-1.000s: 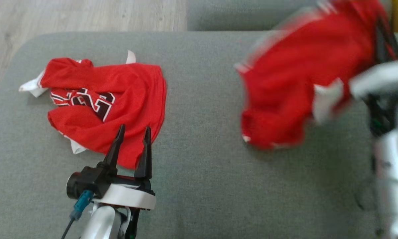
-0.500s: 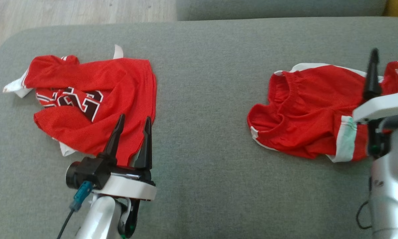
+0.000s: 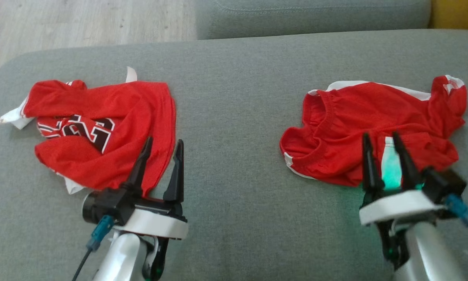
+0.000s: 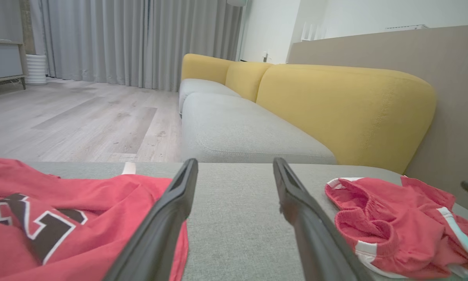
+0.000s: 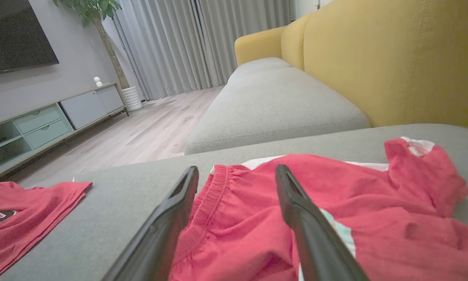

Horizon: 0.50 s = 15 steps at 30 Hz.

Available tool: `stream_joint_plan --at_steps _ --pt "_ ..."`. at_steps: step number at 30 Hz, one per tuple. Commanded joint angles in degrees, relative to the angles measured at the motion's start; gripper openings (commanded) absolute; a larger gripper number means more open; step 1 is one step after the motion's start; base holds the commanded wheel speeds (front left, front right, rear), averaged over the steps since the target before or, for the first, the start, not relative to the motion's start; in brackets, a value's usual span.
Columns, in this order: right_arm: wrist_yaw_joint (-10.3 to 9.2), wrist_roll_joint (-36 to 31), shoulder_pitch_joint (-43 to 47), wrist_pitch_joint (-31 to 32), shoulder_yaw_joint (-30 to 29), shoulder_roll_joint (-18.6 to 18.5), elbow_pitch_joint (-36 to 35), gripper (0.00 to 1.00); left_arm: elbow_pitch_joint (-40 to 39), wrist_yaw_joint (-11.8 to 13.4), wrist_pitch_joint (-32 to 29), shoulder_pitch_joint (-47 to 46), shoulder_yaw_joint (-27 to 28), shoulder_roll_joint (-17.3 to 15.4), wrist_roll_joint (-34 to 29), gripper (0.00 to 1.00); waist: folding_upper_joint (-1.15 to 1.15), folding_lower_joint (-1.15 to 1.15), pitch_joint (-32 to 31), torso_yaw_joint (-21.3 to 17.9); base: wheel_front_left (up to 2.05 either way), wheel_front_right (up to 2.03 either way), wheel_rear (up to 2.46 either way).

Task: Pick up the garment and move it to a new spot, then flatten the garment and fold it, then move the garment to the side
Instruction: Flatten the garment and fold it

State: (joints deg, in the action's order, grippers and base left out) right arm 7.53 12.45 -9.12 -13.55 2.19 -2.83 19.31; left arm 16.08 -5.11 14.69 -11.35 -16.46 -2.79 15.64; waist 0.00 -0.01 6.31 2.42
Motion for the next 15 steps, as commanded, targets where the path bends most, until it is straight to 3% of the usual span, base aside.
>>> stream_joint_plan --at_steps 1,8,15 --pt "-0.04 0.1 -1.8 -0.9 1.6 -0.1 -2.1 1.00 -2.1 0.0 0.3 -1.2 1.6 -0.1 0.3 1.00 0.00 0.01 0.1 -0.1 0.00 0.00 0.00" --pt "-0.04 -0.9 -2.7 -1.3 3.0 -0.1 -2.9 1.00 -2.2 -0.2 0.3 -1.5 1.5 -0.1 -0.1 1.00 0.00 0.01 0.7 -0.5 0.00 0.00 0.00" --pt "-0.04 -3.5 -6.9 2.5 1.9 -0.1 3.1 1.00 -2.0 -0.3 0.3 -1.9 0.4 -0.1 0.4 1.00 0.00 0.01 1.6 1.0 0.00 0.00 0.00"
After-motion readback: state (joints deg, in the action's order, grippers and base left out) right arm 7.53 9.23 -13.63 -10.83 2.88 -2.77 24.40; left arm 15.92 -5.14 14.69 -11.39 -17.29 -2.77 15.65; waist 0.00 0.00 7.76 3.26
